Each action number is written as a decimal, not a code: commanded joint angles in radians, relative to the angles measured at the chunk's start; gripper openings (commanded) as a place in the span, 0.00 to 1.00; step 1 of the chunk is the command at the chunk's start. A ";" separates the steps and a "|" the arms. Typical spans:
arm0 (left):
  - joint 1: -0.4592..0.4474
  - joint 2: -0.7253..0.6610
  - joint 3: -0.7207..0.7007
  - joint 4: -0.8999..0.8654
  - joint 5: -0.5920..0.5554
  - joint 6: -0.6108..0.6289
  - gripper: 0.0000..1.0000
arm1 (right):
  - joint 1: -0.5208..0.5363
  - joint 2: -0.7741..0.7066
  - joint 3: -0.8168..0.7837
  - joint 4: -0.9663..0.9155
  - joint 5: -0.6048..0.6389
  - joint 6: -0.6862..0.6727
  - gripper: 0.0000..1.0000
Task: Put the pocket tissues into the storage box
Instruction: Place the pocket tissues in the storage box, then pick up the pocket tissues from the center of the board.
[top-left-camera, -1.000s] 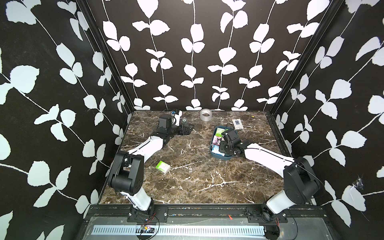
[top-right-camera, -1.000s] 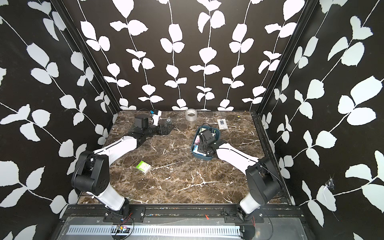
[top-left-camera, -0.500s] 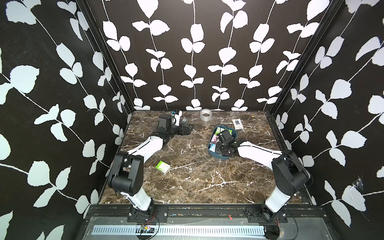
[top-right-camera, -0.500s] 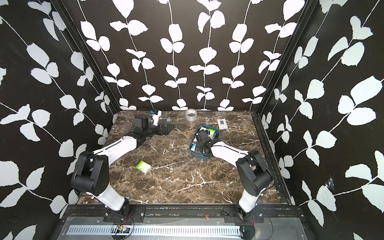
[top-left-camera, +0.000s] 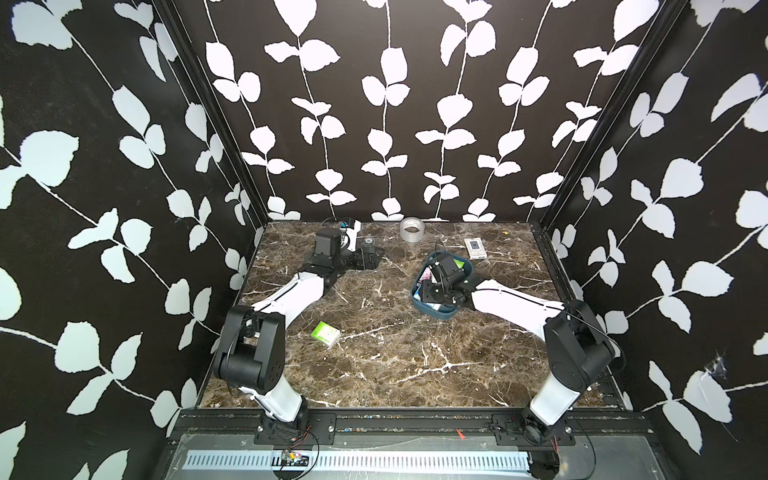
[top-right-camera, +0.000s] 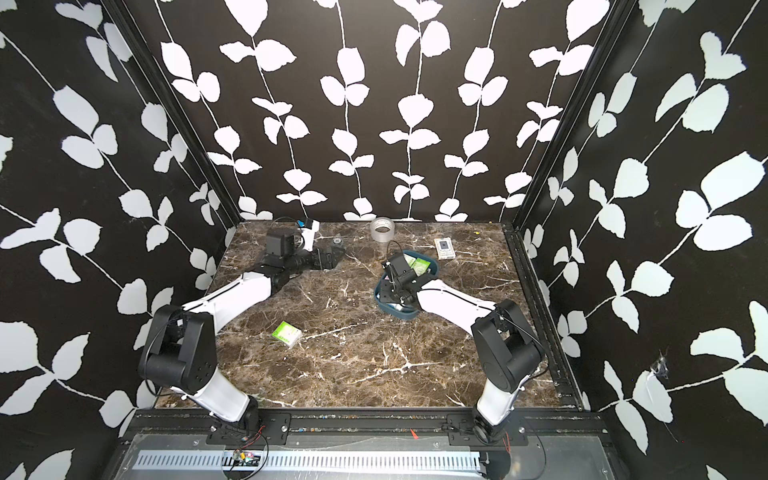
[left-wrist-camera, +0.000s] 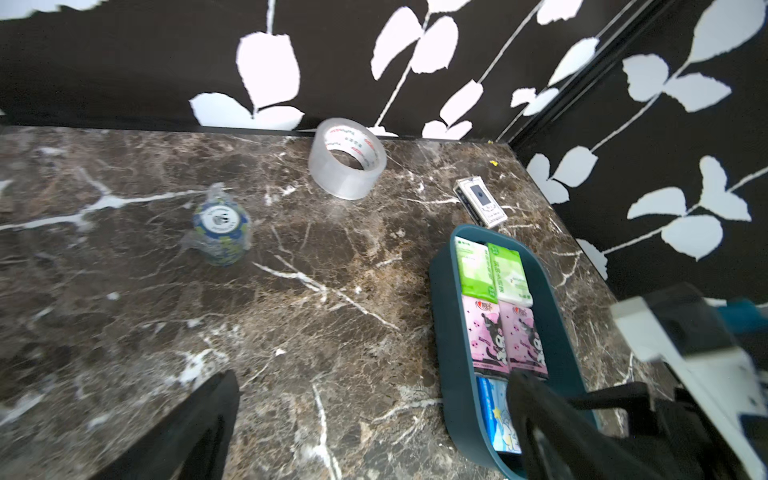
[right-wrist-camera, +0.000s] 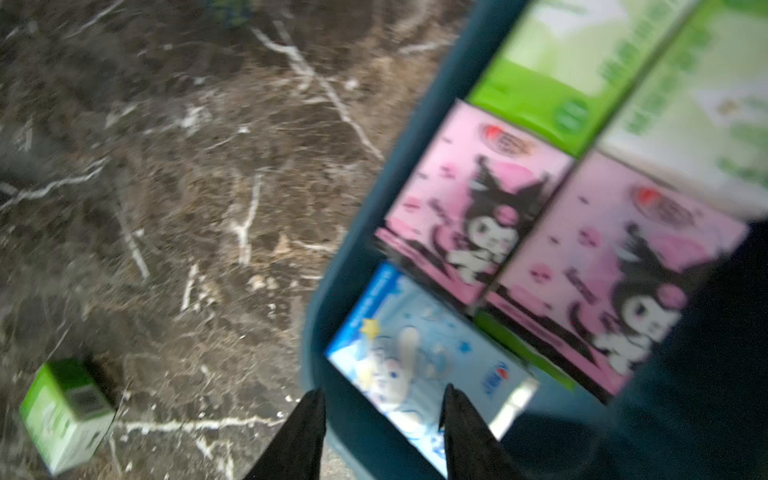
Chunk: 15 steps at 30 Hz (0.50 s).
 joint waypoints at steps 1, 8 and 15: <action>0.117 -0.067 -0.006 -0.047 -0.059 -0.074 0.99 | 0.069 0.050 0.165 0.018 -0.118 -0.236 0.53; 0.274 -0.148 -0.008 -0.211 -0.140 -0.021 0.99 | 0.154 0.293 0.419 0.026 -0.412 -0.349 0.59; 0.358 -0.175 -0.034 -0.228 -0.089 -0.053 0.99 | 0.240 0.557 0.755 -0.159 -0.588 -0.410 0.77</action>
